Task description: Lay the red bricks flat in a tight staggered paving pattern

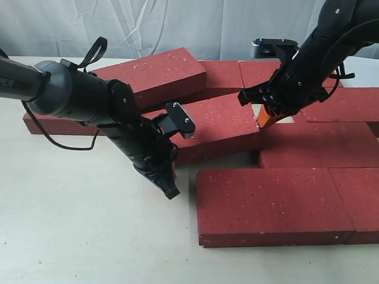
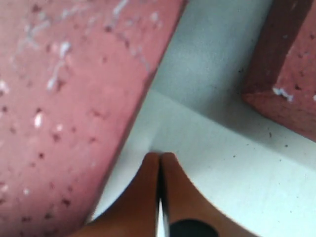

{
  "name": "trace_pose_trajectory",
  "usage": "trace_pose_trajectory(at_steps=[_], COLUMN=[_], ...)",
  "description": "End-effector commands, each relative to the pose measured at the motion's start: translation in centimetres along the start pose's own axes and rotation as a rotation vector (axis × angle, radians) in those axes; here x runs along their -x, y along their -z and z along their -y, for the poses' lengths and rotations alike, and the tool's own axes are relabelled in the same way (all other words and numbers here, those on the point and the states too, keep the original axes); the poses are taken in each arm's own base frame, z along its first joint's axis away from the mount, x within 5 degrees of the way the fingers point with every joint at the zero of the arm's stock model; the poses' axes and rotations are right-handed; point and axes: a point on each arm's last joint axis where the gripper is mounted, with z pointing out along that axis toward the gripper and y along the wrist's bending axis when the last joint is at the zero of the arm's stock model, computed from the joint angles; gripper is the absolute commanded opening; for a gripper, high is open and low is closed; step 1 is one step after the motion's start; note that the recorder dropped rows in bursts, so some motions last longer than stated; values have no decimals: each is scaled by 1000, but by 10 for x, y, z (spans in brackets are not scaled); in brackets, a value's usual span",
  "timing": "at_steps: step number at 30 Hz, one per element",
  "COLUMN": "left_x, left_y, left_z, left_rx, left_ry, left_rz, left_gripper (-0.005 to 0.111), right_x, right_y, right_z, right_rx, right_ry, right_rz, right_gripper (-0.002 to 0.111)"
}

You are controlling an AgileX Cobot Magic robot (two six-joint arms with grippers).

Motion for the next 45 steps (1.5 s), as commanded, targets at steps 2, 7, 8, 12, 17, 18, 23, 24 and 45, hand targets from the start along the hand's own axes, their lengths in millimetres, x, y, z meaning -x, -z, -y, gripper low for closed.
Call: trace_pose_trajectory(at_steps=[2, 7, 8, 12, 17, 18, 23, 24, 45], left_x=[1, -1, -1, -1, -6, -6, 0, 2, -5], left_y=[0, 0, 0, 1, 4, 6, 25, 31, 109], left_z=[-3, -7, -9, -14, -26, -27, -27, -26, -25], left_rx=[30, 77, 91, 137, 158, 161, 180, 181, 189], left_ry=[-5, 28, 36, 78, 171, 174, 171, 174, 226], left_rz=[1, -13, -10, -8, -7, -3, 43, 58, 62], left_gripper=[0, 0, 0, 0, 0, 0, 0, 0, 0], right_x=[2, 5, 5, 6, 5, 4, 4, 4, -12], right_y=[-12, -15, -15, -12, 3, 7, 35, 39, -4], right_z=[-2, -2, -1, -2, 0, 0, -6, -8, -85], right_rx=[68, 75, 74, 72, 0, -19, -37, -23, 4], right_ry=[15, 3, 3, 6, 40, 31, 24, 16, 276], right_rz=[6, 35, 37, 48, 64, 70, 142, 150, -23], right_gripper=[-1, -1, -1, -1, -1, -1, -1, -1, -1])
